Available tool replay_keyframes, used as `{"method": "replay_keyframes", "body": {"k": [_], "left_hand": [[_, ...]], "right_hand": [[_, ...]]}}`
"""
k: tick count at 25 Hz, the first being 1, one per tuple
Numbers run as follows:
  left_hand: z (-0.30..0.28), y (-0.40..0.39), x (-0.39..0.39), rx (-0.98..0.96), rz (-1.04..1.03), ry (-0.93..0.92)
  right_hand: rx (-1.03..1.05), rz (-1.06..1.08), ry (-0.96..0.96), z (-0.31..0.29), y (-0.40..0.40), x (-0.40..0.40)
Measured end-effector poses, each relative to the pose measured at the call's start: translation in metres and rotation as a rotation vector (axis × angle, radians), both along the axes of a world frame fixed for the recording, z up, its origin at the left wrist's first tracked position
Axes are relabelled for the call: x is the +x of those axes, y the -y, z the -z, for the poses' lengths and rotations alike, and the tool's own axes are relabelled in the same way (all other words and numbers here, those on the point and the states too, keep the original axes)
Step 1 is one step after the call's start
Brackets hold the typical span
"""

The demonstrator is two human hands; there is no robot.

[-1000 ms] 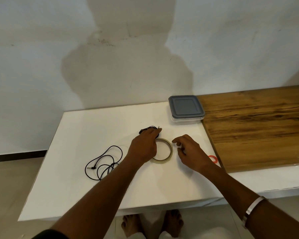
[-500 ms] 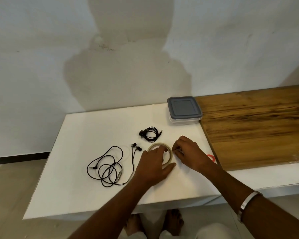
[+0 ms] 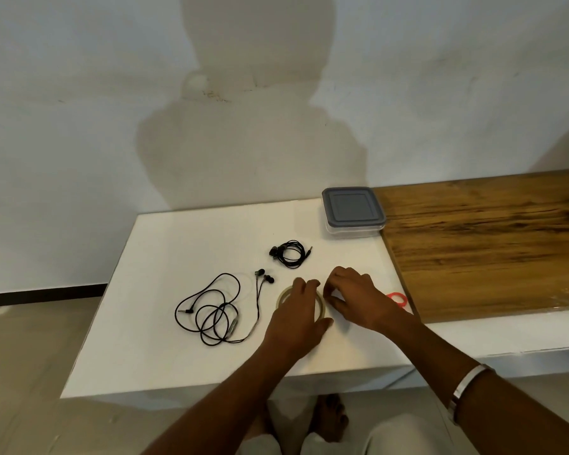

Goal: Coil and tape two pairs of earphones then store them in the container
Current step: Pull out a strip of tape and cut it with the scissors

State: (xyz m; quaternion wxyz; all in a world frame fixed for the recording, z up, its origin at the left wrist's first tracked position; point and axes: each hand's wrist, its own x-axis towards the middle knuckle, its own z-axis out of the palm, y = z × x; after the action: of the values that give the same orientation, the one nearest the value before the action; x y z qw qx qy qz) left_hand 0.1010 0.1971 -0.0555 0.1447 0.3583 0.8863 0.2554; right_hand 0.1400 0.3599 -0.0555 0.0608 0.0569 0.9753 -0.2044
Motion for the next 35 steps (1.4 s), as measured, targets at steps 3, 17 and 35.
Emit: {"method": "replay_keyframes", "body": {"k": [3,17,35], "left_hand": [[-0.001,0.002,-0.016,-0.042,0.077,0.007],[0.006,0.011,-0.018,-0.035,0.033,-0.175],[0.003,0.012,-0.017,-0.157,-0.042,-0.232]], "right_hand": [[0.016,-0.017,-0.014,0.0,0.002,0.003],[0.066,-0.05,-0.027,0.001,0.01,0.006],[0.02,-0.043,-0.027,0.0,0.003,0.015]]}}
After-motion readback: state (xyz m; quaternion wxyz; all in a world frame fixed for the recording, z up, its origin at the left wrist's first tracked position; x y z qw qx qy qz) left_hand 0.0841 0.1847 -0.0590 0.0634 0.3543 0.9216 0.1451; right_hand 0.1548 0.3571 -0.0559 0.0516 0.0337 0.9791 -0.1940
